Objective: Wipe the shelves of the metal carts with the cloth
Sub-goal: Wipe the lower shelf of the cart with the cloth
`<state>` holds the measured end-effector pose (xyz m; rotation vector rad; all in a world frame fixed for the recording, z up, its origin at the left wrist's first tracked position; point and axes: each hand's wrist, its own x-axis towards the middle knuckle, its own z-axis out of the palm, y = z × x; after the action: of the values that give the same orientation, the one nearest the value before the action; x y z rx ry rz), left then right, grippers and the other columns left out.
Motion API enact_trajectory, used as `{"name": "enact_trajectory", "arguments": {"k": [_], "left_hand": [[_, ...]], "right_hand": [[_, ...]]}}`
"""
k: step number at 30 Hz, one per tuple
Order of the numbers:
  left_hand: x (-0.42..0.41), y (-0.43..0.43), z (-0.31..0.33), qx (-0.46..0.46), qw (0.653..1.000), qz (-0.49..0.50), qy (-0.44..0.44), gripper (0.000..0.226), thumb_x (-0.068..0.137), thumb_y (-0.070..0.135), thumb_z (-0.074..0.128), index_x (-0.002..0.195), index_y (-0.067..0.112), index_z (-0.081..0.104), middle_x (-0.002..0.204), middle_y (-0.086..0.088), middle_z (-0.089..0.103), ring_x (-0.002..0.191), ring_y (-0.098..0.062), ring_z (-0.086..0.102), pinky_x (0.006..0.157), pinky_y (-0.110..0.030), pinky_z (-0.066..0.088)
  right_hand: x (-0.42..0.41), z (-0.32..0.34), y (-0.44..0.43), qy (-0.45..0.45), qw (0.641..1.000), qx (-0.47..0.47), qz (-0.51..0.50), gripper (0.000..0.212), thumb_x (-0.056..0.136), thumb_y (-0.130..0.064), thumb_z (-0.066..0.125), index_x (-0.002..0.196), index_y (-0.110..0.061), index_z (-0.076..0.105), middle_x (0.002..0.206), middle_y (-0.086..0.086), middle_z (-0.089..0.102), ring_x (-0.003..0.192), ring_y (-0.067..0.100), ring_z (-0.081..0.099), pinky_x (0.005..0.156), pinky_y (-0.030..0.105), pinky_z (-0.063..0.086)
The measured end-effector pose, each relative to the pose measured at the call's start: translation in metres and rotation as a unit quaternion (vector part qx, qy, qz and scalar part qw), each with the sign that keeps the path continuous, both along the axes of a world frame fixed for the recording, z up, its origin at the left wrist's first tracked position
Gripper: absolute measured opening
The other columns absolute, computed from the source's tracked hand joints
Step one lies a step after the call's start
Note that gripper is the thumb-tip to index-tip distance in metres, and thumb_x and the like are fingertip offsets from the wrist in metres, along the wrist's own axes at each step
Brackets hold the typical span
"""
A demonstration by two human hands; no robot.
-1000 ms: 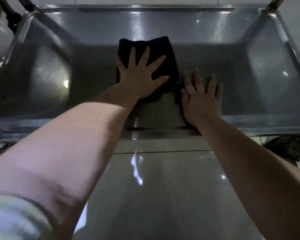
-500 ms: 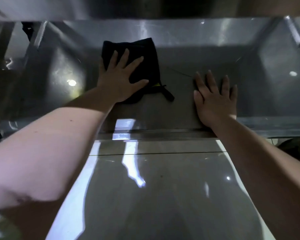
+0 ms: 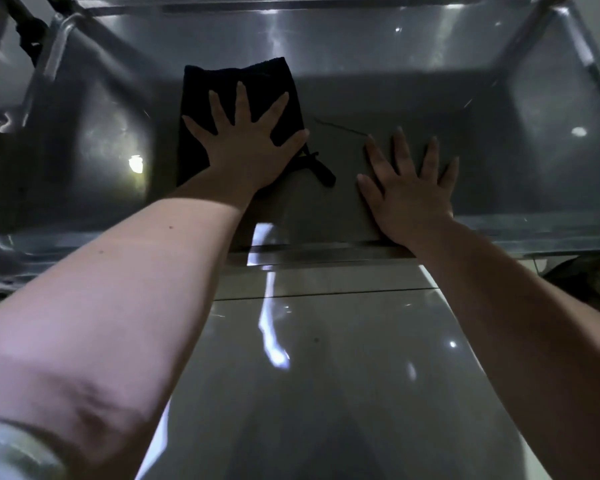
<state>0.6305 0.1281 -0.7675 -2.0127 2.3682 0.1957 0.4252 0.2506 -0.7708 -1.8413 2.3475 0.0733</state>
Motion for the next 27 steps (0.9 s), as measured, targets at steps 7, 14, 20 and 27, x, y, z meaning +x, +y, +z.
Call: {"name": "enact_trajectory", "arguments": {"k": [7,14,20,27], "left_hand": [[-0.011,0.074,0.005,0.007,0.998,-0.057,-0.008,0.069,0.079,0.085,0.009,0.144,0.063,-0.001,0.164,0.000,-0.008,0.147,-0.040,-0.012,0.105,-0.075,-0.007],[-0.012,0.097,0.001,0.015,0.999,-0.036,-0.012,0.070,0.076,0.088,0.006,0.141,0.065,-0.006,0.163,0.002,-0.014,0.146,-0.039,-0.017,0.101,-0.076,-0.011],[-0.062,0.015,0.011,0.041,0.998,-0.036,0.014,0.071,0.083,0.084,0.014,0.147,0.057,0.003,0.164,-0.004,-0.013,0.145,-0.044,-0.017,0.099,-0.079,-0.012],[-0.019,0.085,0.008,0.041,0.995,-0.088,-0.020,0.071,0.077,0.087,0.007,0.142,0.063,-0.008,0.163,0.002,-0.017,0.147,-0.037,-0.019,0.101,-0.075,-0.013]], "right_hand": [[0.002,-0.003,-0.001,0.002,1.000,-0.015,0.002,0.059,0.095,-0.065,0.003,0.150,-0.048,-0.010,0.164,-0.003,-0.012,0.146,0.044,-0.016,0.112,0.068,-0.010],[0.006,-0.004,0.001,0.009,1.000,-0.015,-0.005,0.059,0.095,-0.063,0.002,0.150,-0.047,-0.010,0.164,-0.002,-0.011,0.146,0.044,-0.016,0.112,0.066,-0.011],[0.003,0.002,-0.002,0.010,1.000,0.003,-0.004,0.058,0.095,-0.062,0.004,0.150,-0.049,-0.009,0.164,-0.005,-0.011,0.146,0.043,-0.016,0.113,0.066,-0.010],[0.003,0.005,-0.003,0.005,1.000,0.022,-0.012,0.055,0.096,-0.062,0.008,0.149,-0.053,-0.007,0.163,-0.010,-0.013,0.147,0.041,-0.016,0.113,0.066,-0.008]]}}
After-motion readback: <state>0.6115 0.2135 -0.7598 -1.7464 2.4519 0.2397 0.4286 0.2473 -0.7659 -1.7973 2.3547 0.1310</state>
